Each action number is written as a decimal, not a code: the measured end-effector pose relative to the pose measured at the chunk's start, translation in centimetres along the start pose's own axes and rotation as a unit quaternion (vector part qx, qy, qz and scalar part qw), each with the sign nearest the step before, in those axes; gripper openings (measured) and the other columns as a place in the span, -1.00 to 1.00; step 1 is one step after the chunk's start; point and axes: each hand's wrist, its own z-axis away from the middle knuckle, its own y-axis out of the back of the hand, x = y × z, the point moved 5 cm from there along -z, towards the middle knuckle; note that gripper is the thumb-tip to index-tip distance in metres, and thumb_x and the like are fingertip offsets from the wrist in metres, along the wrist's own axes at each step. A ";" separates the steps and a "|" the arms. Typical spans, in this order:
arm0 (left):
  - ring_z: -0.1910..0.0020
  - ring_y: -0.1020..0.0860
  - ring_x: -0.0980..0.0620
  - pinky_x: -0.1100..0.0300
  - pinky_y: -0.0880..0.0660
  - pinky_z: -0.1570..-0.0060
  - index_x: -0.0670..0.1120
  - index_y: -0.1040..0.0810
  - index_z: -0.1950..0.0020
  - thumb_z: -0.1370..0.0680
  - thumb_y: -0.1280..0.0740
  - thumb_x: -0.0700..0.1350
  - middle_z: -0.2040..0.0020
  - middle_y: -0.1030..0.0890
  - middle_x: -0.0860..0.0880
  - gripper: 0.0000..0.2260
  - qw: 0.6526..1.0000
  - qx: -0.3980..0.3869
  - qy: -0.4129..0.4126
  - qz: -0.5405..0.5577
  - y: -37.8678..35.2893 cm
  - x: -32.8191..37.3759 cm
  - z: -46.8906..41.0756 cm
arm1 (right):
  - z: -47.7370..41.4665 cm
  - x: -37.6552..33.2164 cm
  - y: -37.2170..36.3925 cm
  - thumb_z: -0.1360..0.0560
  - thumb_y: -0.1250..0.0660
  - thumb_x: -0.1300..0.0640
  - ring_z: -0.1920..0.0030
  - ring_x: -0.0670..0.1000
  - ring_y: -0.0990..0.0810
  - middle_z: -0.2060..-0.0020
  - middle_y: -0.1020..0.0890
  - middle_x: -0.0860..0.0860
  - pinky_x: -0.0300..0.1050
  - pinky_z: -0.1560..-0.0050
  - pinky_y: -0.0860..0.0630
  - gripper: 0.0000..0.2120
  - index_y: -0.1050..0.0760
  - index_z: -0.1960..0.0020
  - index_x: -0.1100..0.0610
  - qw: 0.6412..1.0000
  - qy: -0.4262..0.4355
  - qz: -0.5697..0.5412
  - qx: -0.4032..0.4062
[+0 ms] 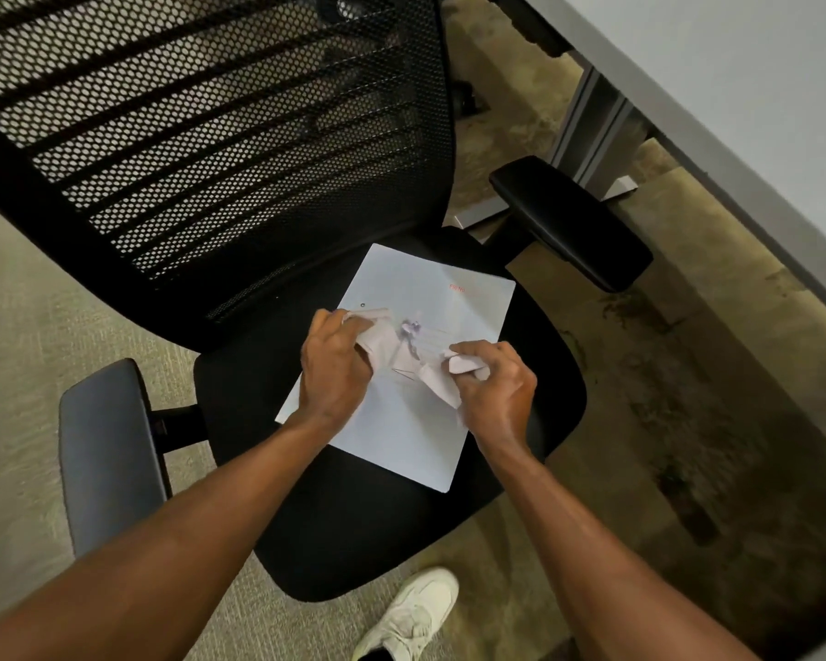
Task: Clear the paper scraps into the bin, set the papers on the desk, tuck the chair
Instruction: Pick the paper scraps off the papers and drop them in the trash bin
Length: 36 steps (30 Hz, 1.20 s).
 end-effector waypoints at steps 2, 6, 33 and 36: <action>-0.02 -0.59 -0.25 -0.05 -0.56 0.12 -0.28 -0.71 -0.14 -0.47 -0.47 -0.42 -0.03 -0.70 -0.22 -0.75 1.000 0.011 0.011 0.009 0.4 0.6 1.0 | 0.8 0.6 0.9 -0.43 -0.57 0.25 0.05 -0.31 -0.59 0.09 -0.67 -0.09 -0.48 0.15 -0.48 -0.78 -0.77 0.01 -0.03 1.000 -0.021 -0.013 0.007; -0.05 -0.63 -0.26 0.11 -0.49 0.09 -0.25 -0.71 -0.13 -0.41 -0.54 -0.42 -0.02 -0.70 -0.21 -0.69 0.999 -0.010 0.012 0.040 -0.2 3.1 3.8 | 3.0 2.9 3.3 -0.45 -0.55 0.24 0.10 -0.11 -0.68 0.07 -0.65 -0.19 -0.16 0.14 -0.67 -0.77 -0.77 0.00 -0.06 0.996 -0.087 -0.031 0.009; -0.13 -0.68 -0.03 0.10 -0.59 -0.19 -0.07 -0.75 -0.16 -0.44 -0.28 -0.24 -0.12 -0.76 -0.01 -0.62 0.892 -0.360 -0.217 0.166 -21.4 30.9 31.4 | 30.1 27.7 29.7 -0.44 -0.60 0.27 0.05 0.18 -0.77 0.14 -0.79 0.11 0.07 -0.06 -0.66 -0.96 -0.77 0.12 0.18 0.885 -0.389 -0.028 0.253; -0.17 -0.68 -0.04 0.11 -0.60 -0.20 -0.08 -0.73 -0.21 -0.44 -0.35 -0.33 -0.14 -0.75 -0.04 -0.61 0.873 -0.422 -0.218 0.110 -24.1 32.7 35.0 | 33.3 30.3 32.0 -0.39 -0.55 0.50 0.11 -0.13 -0.75 0.20 -0.74 0.04 -0.48 0.05 -0.54 -0.80 -0.73 0.09 0.25 0.857 -0.397 -0.069 0.321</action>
